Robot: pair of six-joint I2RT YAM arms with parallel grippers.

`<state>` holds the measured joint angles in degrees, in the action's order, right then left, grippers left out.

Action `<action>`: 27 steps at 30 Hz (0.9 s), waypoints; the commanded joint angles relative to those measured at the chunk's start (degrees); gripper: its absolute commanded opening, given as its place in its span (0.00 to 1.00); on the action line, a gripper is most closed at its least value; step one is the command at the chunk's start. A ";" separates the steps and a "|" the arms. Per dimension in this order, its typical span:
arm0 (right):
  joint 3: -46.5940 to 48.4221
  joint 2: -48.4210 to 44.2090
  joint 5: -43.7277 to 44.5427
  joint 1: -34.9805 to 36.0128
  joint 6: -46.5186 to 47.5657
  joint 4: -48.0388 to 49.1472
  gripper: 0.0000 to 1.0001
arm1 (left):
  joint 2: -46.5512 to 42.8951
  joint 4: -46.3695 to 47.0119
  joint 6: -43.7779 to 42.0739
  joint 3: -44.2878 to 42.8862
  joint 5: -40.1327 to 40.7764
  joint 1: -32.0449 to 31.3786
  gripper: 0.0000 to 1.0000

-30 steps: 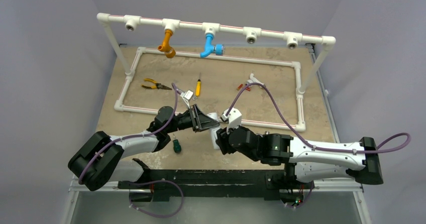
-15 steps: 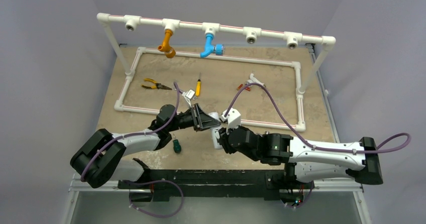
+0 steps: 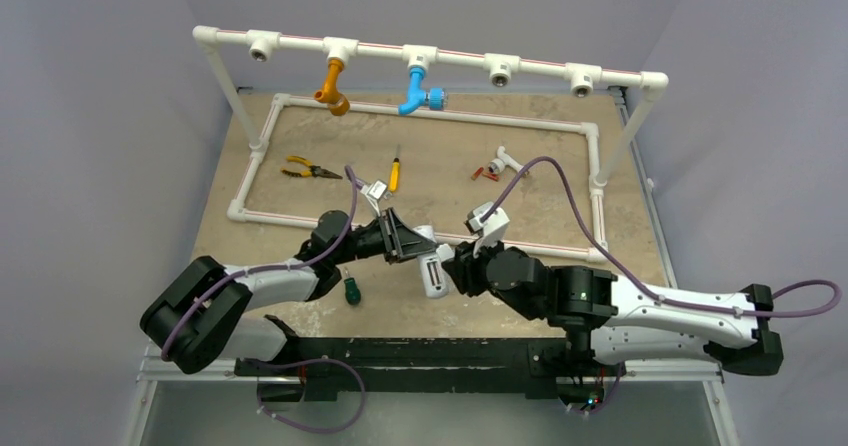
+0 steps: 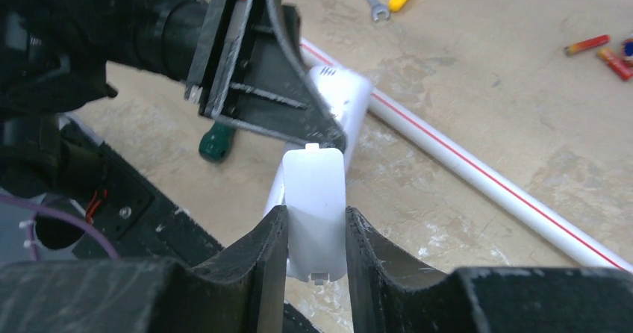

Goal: Load the batteries into the remote control
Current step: Remove the battery cover from the remote control, then place the battery cover at the center of the board.

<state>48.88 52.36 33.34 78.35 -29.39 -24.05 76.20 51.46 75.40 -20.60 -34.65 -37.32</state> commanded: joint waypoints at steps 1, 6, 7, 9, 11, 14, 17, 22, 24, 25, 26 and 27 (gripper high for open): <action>0.09 -2.93 6.88 -2.40 -2.58 -2.73 0.07 | -2.35 3.76 -0.67 3.43 1.85 -0.30 0.00; -3.97 -0.56 0.15 -10.15 -5.58 -3.48 0.04 | -10.24 -1.80 -2.24 7.31 3.45 -0.30 0.00; -5.34 1.07 -1.03 -10.98 -6.49 -2.63 0.04 | -13.69 -5.49 -3.86 7.30 4.01 -0.35 0.00; -7.17 3.45 -2.95 -11.22 -7.96 -0.94 0.04 | -20.29 -14.81 -7.05 6.14 5.06 -0.30 0.00; -9.54 6.64 -5.16 -11.20 -10.01 1.84 0.04 | -27.48 -26.95 -11.47 3.53 6.95 -0.31 0.00; -13.52 10.37 -8.56 -11.21 -12.48 7.55 0.05 | -36.67 -44.25 -18.23 -1.27 11.20 -0.30 0.00; -15.75 15.03 -9.34 -11.20 -13.88 10.95 0.06 | -42.15 -54.45 -21.44 -4.52 13.84 -0.13 0.00; -14.52 22.26 -8.65 -11.20 -13.75 11.35 0.17 | -42.62 -54.78 -20.51 -5.79 13.60 0.01 0.00; -13.87 23.97 -9.31 -11.20 -13.55 11.57 0.36 | -41.78 -53.69 -20.07 -5.90 13.25 0.03 0.00; -13.64 24.43 -9.46 -11.20 -13.40 11.59 0.44 | -41.60 -53.39 -19.91 -6.07 13.17 0.05 0.00; -13.42 24.61 -9.52 -11.21 -13.17 11.61 0.50 | -41.50 -53.25 -19.88 -6.45 13.25 0.05 0.00; -13.19 24.52 -9.52 -11.20 -12.81 11.65 0.55 | -41.65 -53.36 -19.93 -6.67 13.33 0.06 0.00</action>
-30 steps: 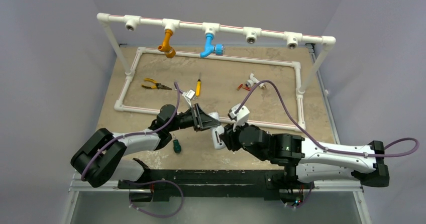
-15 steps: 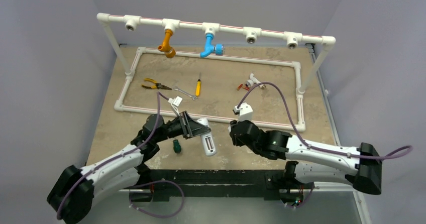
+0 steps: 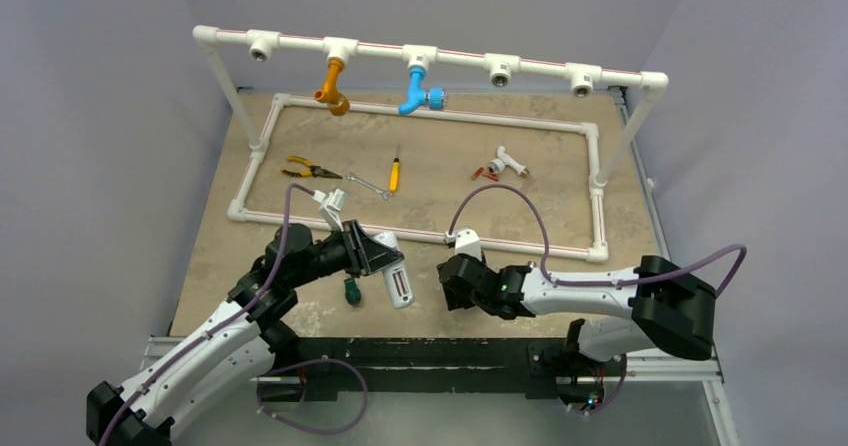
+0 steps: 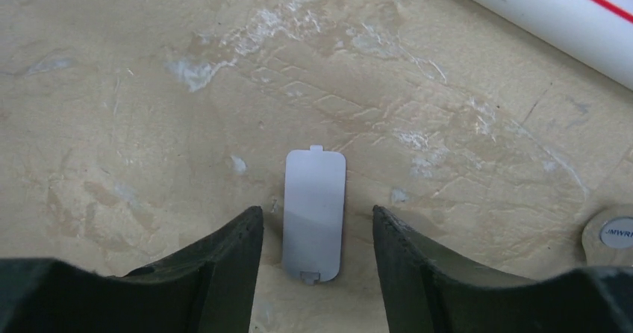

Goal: Load the batteries into the remote control
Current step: Place the battery cover at the center of the board, then pick up the battery from the center of the board.

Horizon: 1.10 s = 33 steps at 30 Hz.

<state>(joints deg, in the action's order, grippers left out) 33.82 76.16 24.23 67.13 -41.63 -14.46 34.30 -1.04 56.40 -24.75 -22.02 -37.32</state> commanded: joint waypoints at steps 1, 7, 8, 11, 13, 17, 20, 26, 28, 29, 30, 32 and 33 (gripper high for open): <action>2.17 0.43 -0.31 0.01 -0.22 2.21 0.59 | -0.03 -1.13 -1.05 -2.83 0.79 0.13 0.00; 7.09 0.18 1.45 -1.02 3.20 2.96 0.65 | -3.38 -6.25 -2.72 -7.07 1.75 0.48 0.00; 8.38 1.12 1.06 -1.69 3.81 3.50 0.65 | -4.35 -7.54 -3.20 -8.27 1.92 0.49 0.00; 13.59 5.40 -1.04 -3.98 4.53 4.06 0.65 | -7.61 -12.34 -4.98 -12.13 3.25 0.58 0.00; 17.24 8.38 -1.31 -4.94 4.58 4.61 0.64 | -9.34 -15.39 -6.53 -14.88 4.09 0.58 0.00; 24.09 15.53 -1.03 -6.97 3.70 6.46 0.63 | -11.87 -18.21 -7.81 -18.07 4.80 0.54 0.00; 28.96 21.23 -1.17 -9.40 1.13 7.16 0.62 | -12.40 -18.45 -7.70 -18.88 4.56 0.58 0.00; 32.98 25.96 -0.74 -13.00 -1.74 9.66 0.61 | -12.79 -19.44 -8.04 -19.63 4.21 0.53 0.00; 33.13 26.06 0.23 -14.61 -1.83 8.84 0.61 | -13.09 -20.25 -8.59 -19.51 4.32 0.58 0.00; 32.96 25.89 0.33 -15.97 -2.05 8.21 0.61 | -13.32 -20.48 -8.74 -19.33 4.35 0.58 0.00; 32.66 25.59 0.50 -17.39 -2.27 7.61 0.61 | -13.45 -20.76 -8.76 -19.12 4.44 0.55 0.00; 31.57 24.48 1.14 -20.38 -2.69 6.91 0.61 | -13.54 -20.81 -8.77 -18.74 4.01 0.51 0.00; 30.96 23.80 1.32 -21.77 -2.82 6.82 0.61 | -13.55 -20.70 -8.69 -18.49 3.83 0.57 0.00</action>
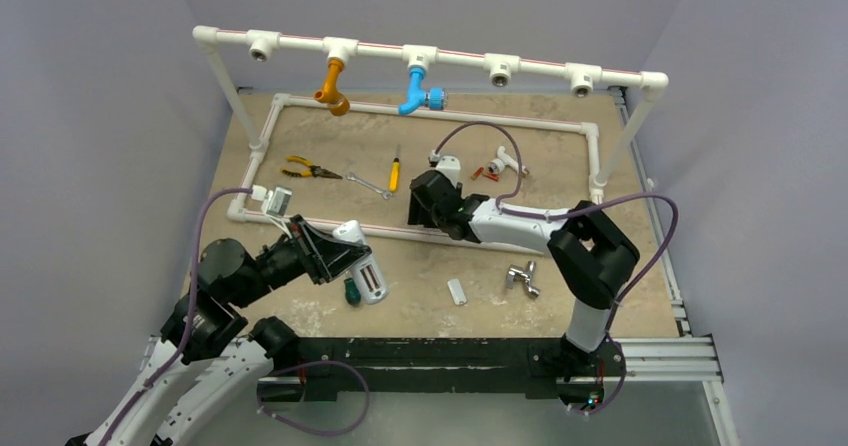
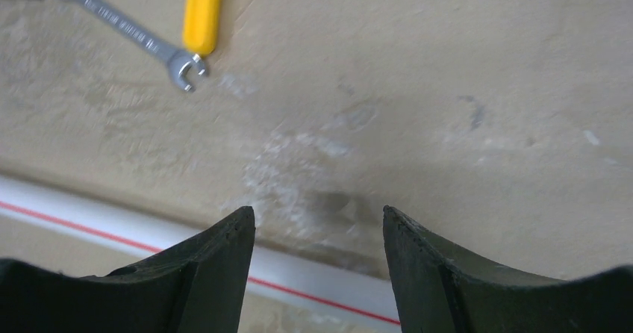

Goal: Load the batteries into the remote control
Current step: Pick up the battery from the center of the board.

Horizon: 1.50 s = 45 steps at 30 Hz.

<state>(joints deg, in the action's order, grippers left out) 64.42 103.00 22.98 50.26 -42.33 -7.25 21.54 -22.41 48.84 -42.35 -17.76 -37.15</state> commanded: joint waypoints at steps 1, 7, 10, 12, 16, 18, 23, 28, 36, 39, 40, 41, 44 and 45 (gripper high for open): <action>-0.14 -3.47 2.63 -6.51 -2.24 -0.53 0.61 | -0.86 0.89 -1.04 -0.55 -0.59 0.40 0.00; 1.41 -1.50 2.99 -12.49 -2.76 -2.10 0.58 | 0.21 2.79 -0.34 0.96 -1.97 0.40 0.00; 3.78 0.36 4.04 -14.07 -3.00 -3.24 0.56 | 0.50 3.25 -0.15 1.34 -2.23 0.39 0.00; 5.29 1.66 5.59 -15.14 -3.76 -4.38 0.54 | 0.65 3.32 -0.23 1.26 -2.52 0.40 0.00; 9.19 4.99 6.86 -17.02 -4.53 -6.16 0.53 | 0.92 3.56 -0.32 1.26 -2.65 0.36 0.00; 11.92 7.64 7.06 -17.44 -4.31 -7.70 0.55 | 1.25 3.68 -0.49 1.12 -2.89 0.41 0.00; 15.40 11.09 8.61 -18.31 -4.33 -10.12 0.59 | 1.75 3.78 -0.84 0.95 -3.03 0.41 0.00; 16.96 13.41 8.68 -19.66 -3.37 -11.00 0.61 | 1.99 3.65 -1.10 0.86 -3.24 0.41 0.00; 18.36 16.38 7.43 -21.50 -2.15 -10.71 0.54 | 2.43 3.61 -1.20 0.86 -3.31 0.41 0.00; 19.34 17.67 7.04 -21.61 -1.07 -10.81 0.49 | 2.62 3.45 -1.22 0.99 -3.14 0.37 0.00; 19.64 18.11 6.69 -21.63 -0.68 -10.89 0.47 | 2.67 3.43 -1.24 1.06 -3.04 0.40 0.00; 19.97 18.47 6.46 -21.62 -0.32 -11.10 0.45 | 2.71 3.51 -1.16 1.26 -3.00 0.41 0.00; 19.79 18.90 6.09 -21.63 0.40 -11.08 0.40 | 2.65 3.60 -0.96 1.77 -2.92 0.40 0.00; 19.24 18.75 5.91 -21.68 0.85 -10.57 0.38 | 2.57 3.68 -0.87 1.93 -2.84 0.41 0.00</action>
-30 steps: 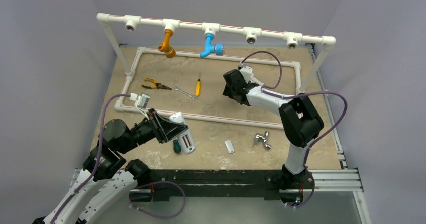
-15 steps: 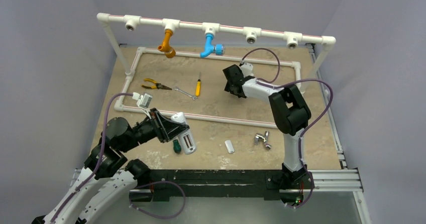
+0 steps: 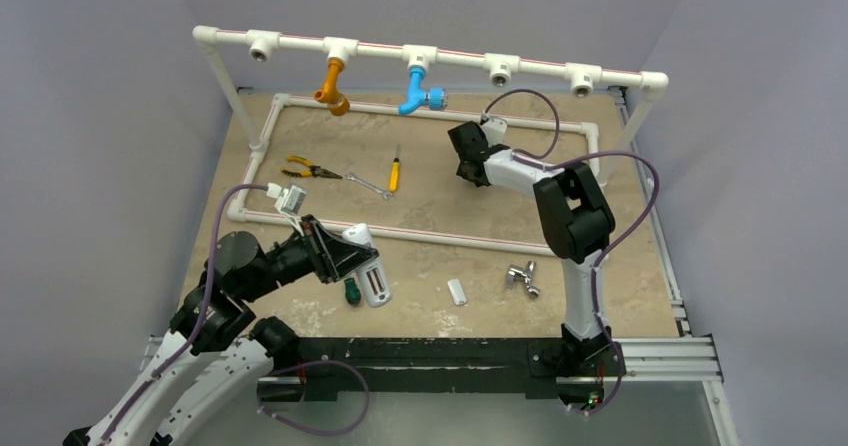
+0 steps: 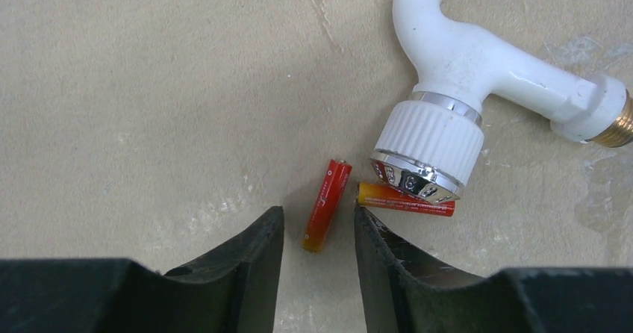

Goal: Load the batteries into the remote control
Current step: Pick up the battery from the center of the board, then load the battery into the remote control.

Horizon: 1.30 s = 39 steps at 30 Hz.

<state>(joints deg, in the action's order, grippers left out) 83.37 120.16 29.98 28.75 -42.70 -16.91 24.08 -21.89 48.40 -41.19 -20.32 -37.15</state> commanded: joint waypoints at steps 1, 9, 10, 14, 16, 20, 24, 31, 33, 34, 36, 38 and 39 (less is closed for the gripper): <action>-0.24 1.37 -0.95 -0.15 1.68 -0.51 0.35 | -0.16 3.17 -0.39 0.95 -0.18 0.40 0.00; -5.01 -0.11 -5.89 -0.12 7.20 4.65 0.14 | -0.78 2.82 0.07 2.06 0.32 0.36 0.00; -5.83 -0.44 -8.00 -0.05 8.37 6.09 0.13 | -0.78 2.82 0.13 2.15 0.36 0.40 0.00; -9.95 -3.28 -14.05 0.67 13.49 9.95 0.03 | -1.08 2.44 0.11 2.33 0.75 0.41 0.00; -13.11 -6.19 -15.52 1.34 15.92 12.24 0.00 | -1.33 2.23 0.12 2.63 1.16 0.41 0.00; -21.15 -14.05 -20.99 2.53 21.02 18.71 0.00 | -1.70 2.52 0.07 3.74 1.83 0.41 0.00; -31.01 -25.69 -25.72 5.36 25.54 26.19 0.00 | -0.45 3.07 -0.14 3.92 1.32 0.39 0.00; -45.71 -51.66 -32.31 11.92 25.89 33.20 0.00 | -1.10 3.82 0.36 5.16 2.76 0.38 0.00; -51.53 -60.02 -35.49 12.68 24.73 36.20 0.00 | -1.52 4.29 0.75 5.70 3.07 0.41 0.00; -54.06 -63.82 -37.32 13.10 24.34 37.73 0.00 | -1.50 4.67 0.81 5.95 3.02 0.41 0.00; -57.23 -71.08 -44.76 13.46 24.91 38.64 0.00 | -1.14 6.07 0.75 6.28 1.80 0.38 0.00; -59.30 -78.09 -53.31 14.19 25.97 39.89 0.00 | -0.23 7.81 0.54 6.50 0.14 0.41 0.00; -60.03 -80.40 -55.67 14.89 25.99 40.34 0.00 | 0.14 8.93 0.50 6.62 -0.65 0.37 0.00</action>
<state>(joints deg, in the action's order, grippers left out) 26.65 48.05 -10.00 41.98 -17.78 17.87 23.24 -19.70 48.86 -34.85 -18.24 -37.15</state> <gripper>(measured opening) 0.078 0.254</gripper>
